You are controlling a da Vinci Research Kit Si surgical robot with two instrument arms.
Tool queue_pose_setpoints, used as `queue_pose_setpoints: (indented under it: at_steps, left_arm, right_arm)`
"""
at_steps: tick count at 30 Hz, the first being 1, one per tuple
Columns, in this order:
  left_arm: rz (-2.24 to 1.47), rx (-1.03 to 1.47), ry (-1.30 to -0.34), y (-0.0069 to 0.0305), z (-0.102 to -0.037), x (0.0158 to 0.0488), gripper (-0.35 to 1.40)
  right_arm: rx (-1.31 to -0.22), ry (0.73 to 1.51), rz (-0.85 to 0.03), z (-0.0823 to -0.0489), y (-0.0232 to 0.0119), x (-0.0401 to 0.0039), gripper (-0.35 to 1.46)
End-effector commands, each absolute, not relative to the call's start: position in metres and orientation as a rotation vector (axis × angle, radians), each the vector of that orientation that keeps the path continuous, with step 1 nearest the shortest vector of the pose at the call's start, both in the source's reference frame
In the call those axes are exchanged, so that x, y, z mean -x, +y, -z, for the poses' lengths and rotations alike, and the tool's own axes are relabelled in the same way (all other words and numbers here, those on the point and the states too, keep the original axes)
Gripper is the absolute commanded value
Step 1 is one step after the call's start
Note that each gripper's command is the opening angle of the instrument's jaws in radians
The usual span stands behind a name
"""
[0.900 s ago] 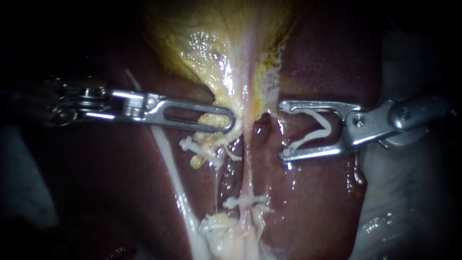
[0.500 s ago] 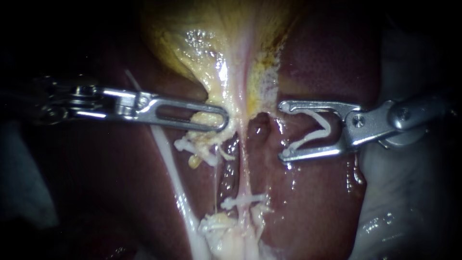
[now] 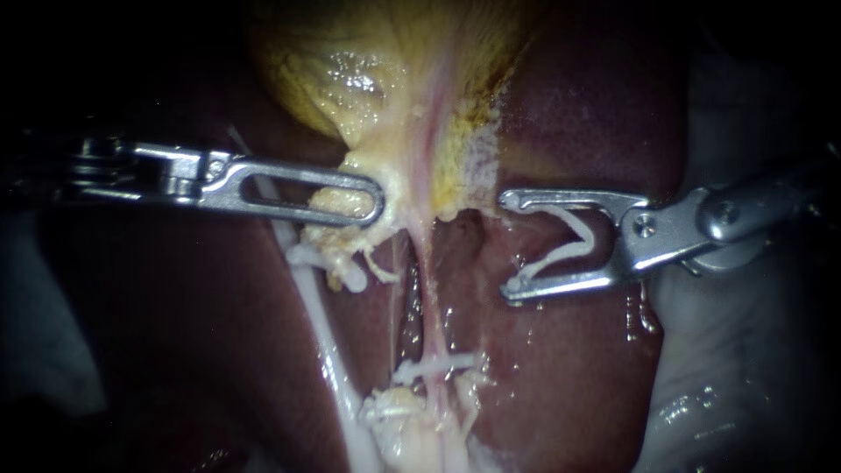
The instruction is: Clipping second clip right tube
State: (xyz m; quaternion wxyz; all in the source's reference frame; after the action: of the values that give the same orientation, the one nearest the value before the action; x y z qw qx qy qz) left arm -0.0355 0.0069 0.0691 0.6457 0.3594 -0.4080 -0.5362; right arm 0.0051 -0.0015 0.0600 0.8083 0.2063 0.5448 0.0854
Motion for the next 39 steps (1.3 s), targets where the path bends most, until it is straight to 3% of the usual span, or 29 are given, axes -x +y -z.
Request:
queue_pose_setpoints:
  at_steps: [1,11,26,34,39]
  left_arm:
    - [1.22,-0.817,-0.928,0.0069,-0.0692,0.0355,-0.35]
    - [1.221,-0.817,-0.928,0.0068,-0.0692,0.0355,-0.35]
    - [1.221,-0.817,-0.928,0.0068,-0.0691,0.0354,-0.35]
    - [1.221,-0.817,-0.928,0.0068,-0.0692,0.0355,-0.35]
    - [1.221,-0.817,-0.928,0.0068,-0.0692,0.0355,-0.35]
  right_arm:
    - [-0.463,1.16,-0.216,-0.0606,-0.002,-0.0054,0.49]
    - [-0.631,1.119,-0.335,-0.0655,-0.0062,-0.0091,0.48]
    - [-0.793,1.193,-0.479,-0.0648,-0.0073,-0.0138,0.41]
    - [-0.826,1.173,-0.524,-0.0658,-0.0076,-0.0139,0.21]
    - [-0.852,1.158,-0.558,-0.0658,-0.0076,-0.0137,-0.26]
